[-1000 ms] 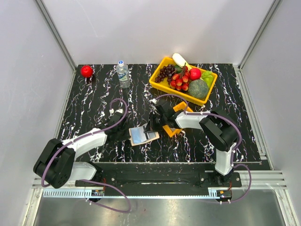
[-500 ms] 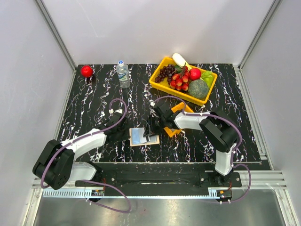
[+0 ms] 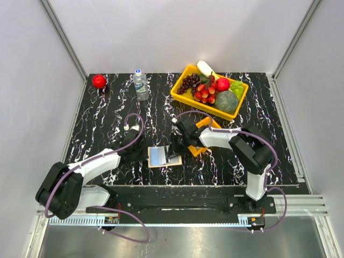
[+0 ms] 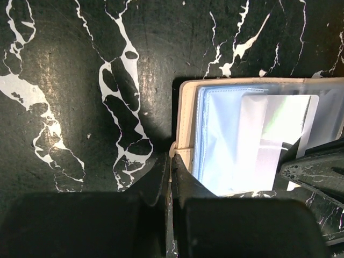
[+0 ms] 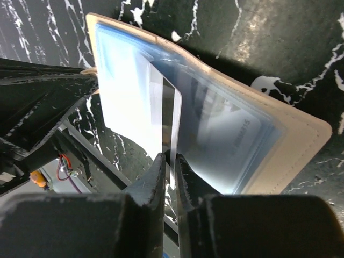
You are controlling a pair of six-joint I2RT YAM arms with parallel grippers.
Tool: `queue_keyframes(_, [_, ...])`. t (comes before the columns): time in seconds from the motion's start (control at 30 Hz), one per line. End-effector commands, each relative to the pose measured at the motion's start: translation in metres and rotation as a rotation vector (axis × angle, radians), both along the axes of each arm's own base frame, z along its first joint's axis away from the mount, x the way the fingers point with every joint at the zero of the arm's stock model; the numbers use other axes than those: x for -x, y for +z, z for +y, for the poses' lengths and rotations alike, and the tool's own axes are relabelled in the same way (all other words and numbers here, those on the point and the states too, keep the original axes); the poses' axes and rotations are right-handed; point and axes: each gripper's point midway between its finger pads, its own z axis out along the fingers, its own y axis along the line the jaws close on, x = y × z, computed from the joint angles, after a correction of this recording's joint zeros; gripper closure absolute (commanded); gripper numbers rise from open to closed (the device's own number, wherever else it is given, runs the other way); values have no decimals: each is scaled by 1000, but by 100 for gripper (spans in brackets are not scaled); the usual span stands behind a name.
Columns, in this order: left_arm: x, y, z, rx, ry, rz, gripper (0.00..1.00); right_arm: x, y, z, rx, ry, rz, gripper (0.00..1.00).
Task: Put the credit cards into the card holder
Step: Insert the credit card into the card holder.
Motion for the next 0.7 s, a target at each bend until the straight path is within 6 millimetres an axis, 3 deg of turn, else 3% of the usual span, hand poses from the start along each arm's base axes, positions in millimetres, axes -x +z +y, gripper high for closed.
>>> queue_keyframes(0.0, [-6, 10, -6, 48, 3, -50, 100, 2, 11, 16, -51, 30, 20, 86])
queue_keyframes(0.43, [-2, 9, -10, 91, 4, -49, 100, 12, 5, 34, -64, 53, 84, 78])
queue_keyframes(0.67, [-2, 9, -8, 84, 11, -51, 100, -2, 16, 22, -9, 16, -30, 61])
